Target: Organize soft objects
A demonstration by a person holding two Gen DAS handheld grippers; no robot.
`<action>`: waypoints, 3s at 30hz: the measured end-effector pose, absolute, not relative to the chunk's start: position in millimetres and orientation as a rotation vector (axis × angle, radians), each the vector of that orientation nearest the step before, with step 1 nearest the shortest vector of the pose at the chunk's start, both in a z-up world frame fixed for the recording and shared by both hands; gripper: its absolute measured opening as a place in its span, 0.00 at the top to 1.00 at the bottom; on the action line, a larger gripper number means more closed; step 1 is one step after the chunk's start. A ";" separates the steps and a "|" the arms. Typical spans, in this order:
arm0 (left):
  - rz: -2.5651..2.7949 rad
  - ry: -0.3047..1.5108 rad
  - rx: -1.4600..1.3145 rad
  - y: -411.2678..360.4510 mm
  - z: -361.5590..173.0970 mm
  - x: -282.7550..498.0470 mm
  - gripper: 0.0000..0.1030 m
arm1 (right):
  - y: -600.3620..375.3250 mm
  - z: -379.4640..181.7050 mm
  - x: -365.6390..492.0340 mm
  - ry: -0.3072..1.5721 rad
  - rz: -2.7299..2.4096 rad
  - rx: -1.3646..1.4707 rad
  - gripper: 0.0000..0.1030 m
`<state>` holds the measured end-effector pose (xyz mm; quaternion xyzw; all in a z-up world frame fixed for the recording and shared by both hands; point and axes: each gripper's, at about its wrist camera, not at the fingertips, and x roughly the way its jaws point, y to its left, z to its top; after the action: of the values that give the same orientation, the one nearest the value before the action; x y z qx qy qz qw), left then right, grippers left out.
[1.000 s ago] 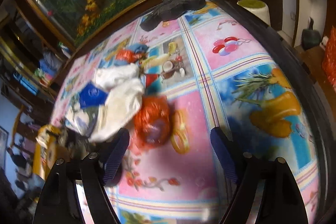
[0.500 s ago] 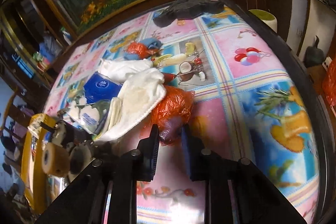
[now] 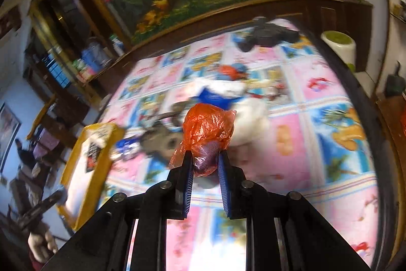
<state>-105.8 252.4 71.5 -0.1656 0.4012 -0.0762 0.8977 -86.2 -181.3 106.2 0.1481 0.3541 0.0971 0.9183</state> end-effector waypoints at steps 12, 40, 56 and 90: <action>-0.065 0.927 -0.313 304.8 52.3 -17.3 0.62 | 3.0 102.9 -32.4 0.879 0.548 0.137 0.82; -0.208 0.817 -0.535 287.7 83.1 -84.2 0.41 | 75.2 97.5 -25.0 0.867 0.604 0.049 0.49; -0.422 0.935 -0.410 147.0 71.3 -106.5 0.37 | -178.4 112.5 -108.4 0.702 0.193 0.324 0.32; -0.405 1.083 0.389 38.8 24.6 63.0 0.66 | -275.2 28.4 7.8 0.656 0.061 0.585 0.29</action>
<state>63.0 38.8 24.6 0.1829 0.5084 -0.1902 0.8197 7.8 -275.2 28.4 0.2833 0.3174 0.0296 0.9045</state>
